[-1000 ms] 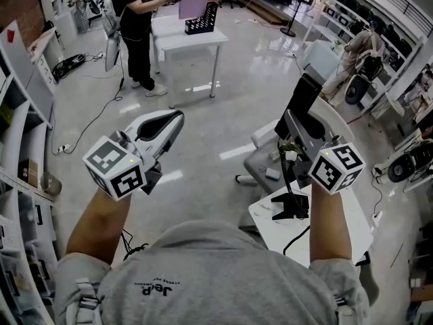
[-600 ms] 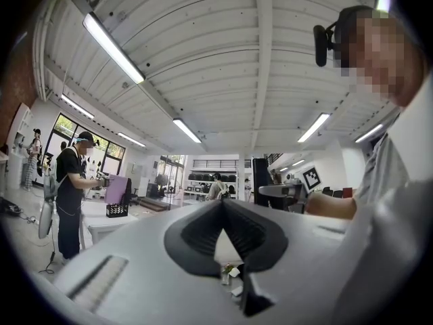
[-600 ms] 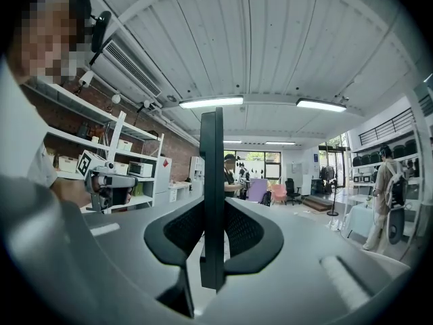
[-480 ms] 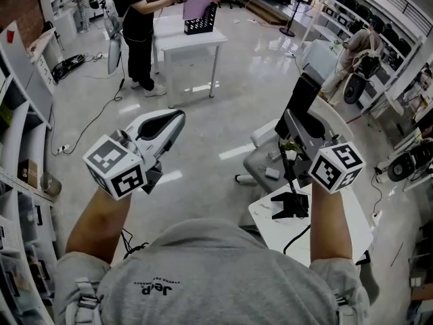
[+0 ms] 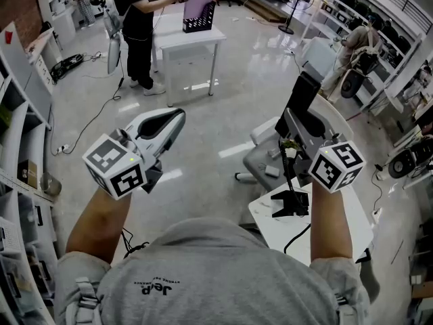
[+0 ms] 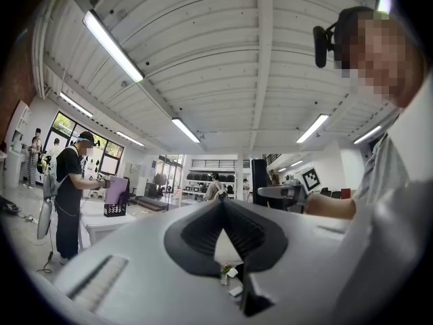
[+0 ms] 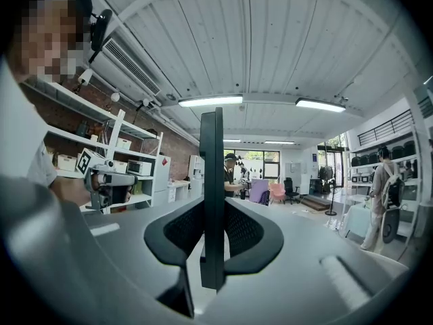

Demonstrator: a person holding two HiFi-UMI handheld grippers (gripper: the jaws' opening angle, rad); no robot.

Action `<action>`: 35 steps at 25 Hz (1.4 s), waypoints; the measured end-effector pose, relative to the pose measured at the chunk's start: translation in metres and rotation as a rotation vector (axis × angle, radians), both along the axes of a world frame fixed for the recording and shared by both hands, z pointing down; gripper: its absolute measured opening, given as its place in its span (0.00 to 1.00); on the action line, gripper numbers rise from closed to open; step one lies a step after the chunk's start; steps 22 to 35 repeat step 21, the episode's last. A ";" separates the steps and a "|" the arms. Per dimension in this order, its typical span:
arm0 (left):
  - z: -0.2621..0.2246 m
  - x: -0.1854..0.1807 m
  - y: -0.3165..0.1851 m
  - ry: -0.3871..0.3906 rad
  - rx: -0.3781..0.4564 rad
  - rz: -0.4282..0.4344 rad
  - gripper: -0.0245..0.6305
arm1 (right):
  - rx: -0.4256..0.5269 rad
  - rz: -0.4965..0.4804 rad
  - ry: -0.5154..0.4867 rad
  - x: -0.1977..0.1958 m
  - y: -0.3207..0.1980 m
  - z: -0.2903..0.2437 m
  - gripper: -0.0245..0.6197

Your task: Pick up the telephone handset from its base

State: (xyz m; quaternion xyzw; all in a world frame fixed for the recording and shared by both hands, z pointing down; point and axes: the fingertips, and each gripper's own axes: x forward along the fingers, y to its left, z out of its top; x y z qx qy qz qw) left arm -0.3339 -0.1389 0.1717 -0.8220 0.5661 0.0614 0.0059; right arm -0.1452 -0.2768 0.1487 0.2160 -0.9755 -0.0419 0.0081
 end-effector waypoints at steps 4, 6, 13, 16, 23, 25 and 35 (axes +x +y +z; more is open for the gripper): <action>0.000 -0.002 -0.001 -0.001 -0.003 0.001 0.13 | -0.001 0.005 0.002 -0.001 -0.002 -0.001 0.16; 0.001 -0.003 -0.001 0.001 -0.005 0.000 0.13 | 0.000 0.007 0.004 -0.001 -0.001 0.000 0.16; 0.002 -0.001 -0.004 0.002 -0.006 0.006 0.13 | 0.002 0.012 0.005 0.001 -0.003 0.001 0.16; 0.002 0.002 -0.004 0.001 -0.007 0.008 0.13 | 0.002 0.012 0.006 0.004 -0.003 0.001 0.16; 0.000 0.001 -0.004 0.001 -0.007 0.011 0.13 | 0.003 0.015 0.007 0.004 -0.002 0.000 0.16; 0.000 0.001 -0.004 0.001 -0.007 0.011 0.13 | 0.003 0.015 0.007 0.004 -0.002 0.000 0.16; 0.000 0.001 -0.004 0.001 -0.007 0.011 0.13 | 0.003 0.015 0.007 0.004 -0.002 0.000 0.16</action>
